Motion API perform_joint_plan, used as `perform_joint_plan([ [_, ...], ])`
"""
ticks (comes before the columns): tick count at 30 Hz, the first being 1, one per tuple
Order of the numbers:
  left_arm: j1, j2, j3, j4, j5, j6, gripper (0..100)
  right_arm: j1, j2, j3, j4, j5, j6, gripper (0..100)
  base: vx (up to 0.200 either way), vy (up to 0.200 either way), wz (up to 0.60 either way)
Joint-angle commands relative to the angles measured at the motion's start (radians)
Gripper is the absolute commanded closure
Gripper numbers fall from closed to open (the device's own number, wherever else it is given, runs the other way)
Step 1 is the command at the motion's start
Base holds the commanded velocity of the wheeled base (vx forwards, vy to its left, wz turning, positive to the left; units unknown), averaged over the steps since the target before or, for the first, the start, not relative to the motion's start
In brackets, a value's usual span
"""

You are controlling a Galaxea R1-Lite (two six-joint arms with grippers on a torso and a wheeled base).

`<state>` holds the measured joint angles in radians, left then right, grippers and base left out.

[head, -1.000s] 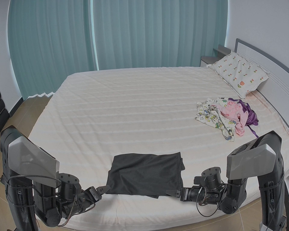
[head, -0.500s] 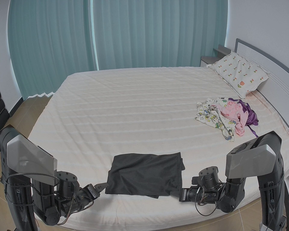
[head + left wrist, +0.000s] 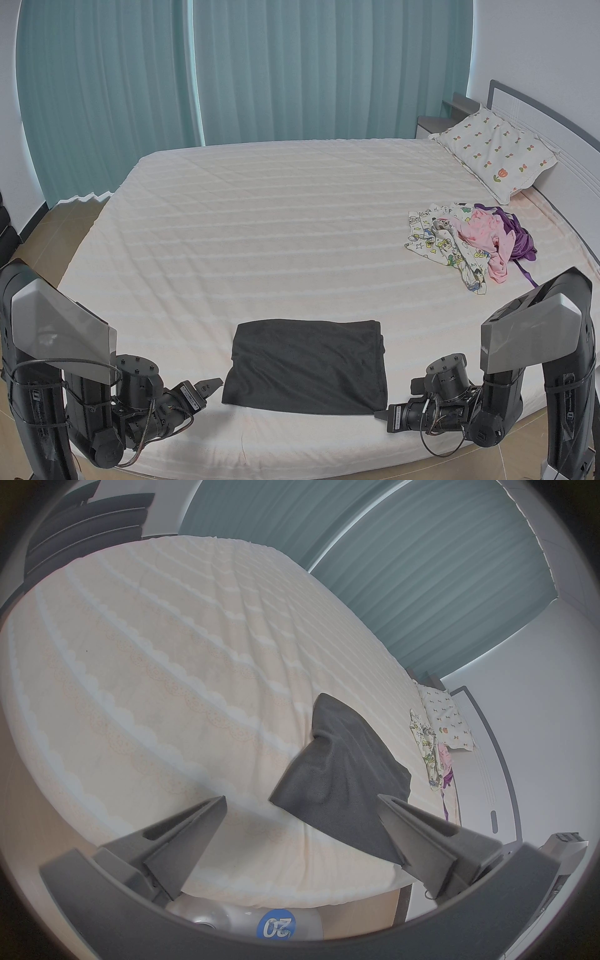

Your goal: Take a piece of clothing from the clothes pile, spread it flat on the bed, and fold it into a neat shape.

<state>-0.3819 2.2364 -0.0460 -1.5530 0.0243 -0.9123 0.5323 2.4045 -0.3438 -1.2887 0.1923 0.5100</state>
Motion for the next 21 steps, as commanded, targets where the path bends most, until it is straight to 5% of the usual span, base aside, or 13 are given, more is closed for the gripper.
perform_joint_plan([
  [1,0.0,0.0,0.0,-0.018,0.0,0.0,0,-0.002,-0.002,0.005,0.002,0.001,-0.004,100,0.0,0.0,0.0],
  [3,0.0,0.0,0.001,-0.018,0.0,-0.002,0,-0.002,-0.002,0.008,0.002,-0.001,-0.005,100,0.0,0.0,0.0],
  [4,0.0,0.0,0.001,-0.018,0.0,-0.002,0,-0.002,-0.002,0.008,0.002,-0.001,-0.005,0,0.0,0.0,0.0],
  [12,0.0,0.002,0.0,-0.018,0.002,-0.002,0,-0.081,-0.099,0.008,-0.038,0.01,-0.01,0,0.0,0.0,0.0],
  [21,0.0,0.008,-0.002,-0.018,0.002,-0.002,0,-0.16,0.022,-0.325,0.095,-0.028,0.067,0,0.0,0.0,0.0],
])
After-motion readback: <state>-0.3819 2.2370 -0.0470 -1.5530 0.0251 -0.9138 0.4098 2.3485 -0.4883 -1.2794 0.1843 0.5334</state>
